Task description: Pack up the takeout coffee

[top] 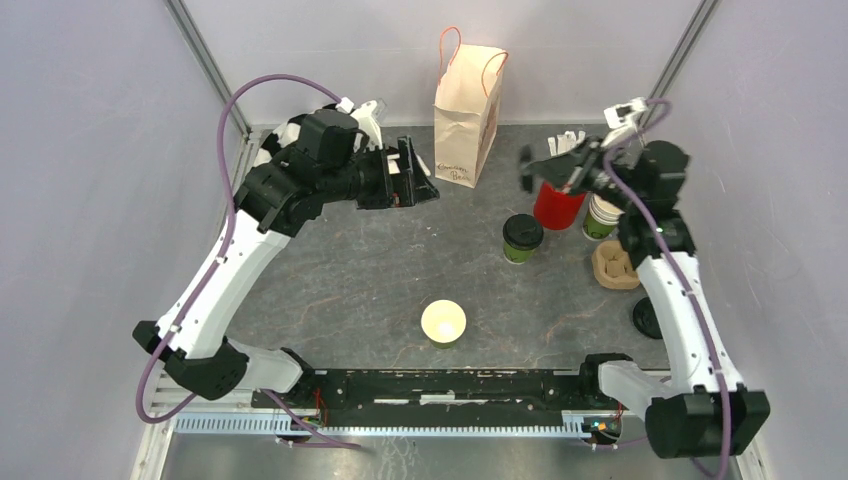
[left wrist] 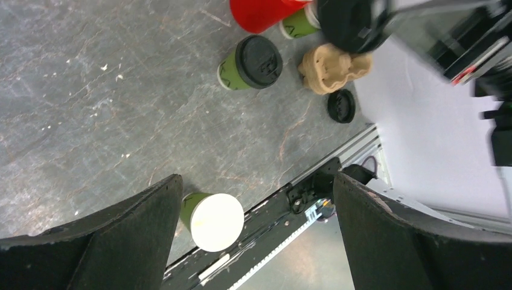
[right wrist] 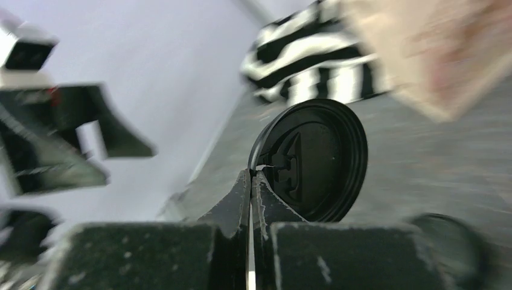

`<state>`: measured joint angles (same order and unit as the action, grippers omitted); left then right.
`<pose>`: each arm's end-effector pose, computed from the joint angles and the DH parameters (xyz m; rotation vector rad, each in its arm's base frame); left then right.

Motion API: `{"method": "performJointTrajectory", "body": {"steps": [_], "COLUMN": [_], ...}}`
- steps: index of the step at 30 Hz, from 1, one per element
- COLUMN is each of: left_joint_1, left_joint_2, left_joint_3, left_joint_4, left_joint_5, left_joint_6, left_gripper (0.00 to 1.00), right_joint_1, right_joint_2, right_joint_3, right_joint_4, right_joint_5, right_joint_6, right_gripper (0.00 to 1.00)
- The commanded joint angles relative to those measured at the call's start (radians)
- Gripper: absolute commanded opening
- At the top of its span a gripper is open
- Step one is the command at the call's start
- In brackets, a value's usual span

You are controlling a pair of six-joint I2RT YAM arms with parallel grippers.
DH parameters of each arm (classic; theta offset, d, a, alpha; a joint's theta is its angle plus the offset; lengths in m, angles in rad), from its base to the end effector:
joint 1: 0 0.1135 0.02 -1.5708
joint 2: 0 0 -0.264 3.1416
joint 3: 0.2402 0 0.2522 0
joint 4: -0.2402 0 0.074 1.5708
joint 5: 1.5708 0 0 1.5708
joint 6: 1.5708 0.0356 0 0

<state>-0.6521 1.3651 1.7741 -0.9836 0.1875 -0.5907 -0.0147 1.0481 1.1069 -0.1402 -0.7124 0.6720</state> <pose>0.2014 -0.1621 0.4652 0.1864 2.2731 -0.8953 0.2301 0.0199 0.4083 0.0227 1.7477 1.0741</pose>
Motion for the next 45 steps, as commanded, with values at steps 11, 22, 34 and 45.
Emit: {"method": "performJointTrajectory", "body": {"steps": [11, 22, 34, 45], "left_joint_1": [0.015, 0.029, 0.029, 0.029], "left_joint_2": [-0.107, -0.213, -0.201, -0.205], "left_joint_3": [-0.202, -0.419, -0.386, -0.355], "left_joint_4": [0.408, 0.689, 0.708, 0.634], "left_joint_5": [0.203, 0.185, 0.163, 0.137], "left_joint_6": [-0.333, -0.493, -0.468, -0.403], "left_gripper": [1.0, 1.0, 1.0, 1.0], "right_joint_1": [0.431, 0.438, 0.437, 0.437], "right_joint_2": [0.085, 0.108, 0.137, 0.12], "right_joint_3": [-0.107, -0.119, -0.104, -0.148], "right_joint_4": [0.69, 0.76, 0.801, 0.898], "right_joint_5": [-0.056, -0.029, -0.037, -0.047], "right_joint_6": [0.544, 0.636, 0.685, 0.784], "right_gripper": [0.0, 0.0, 0.0, 0.0]}}
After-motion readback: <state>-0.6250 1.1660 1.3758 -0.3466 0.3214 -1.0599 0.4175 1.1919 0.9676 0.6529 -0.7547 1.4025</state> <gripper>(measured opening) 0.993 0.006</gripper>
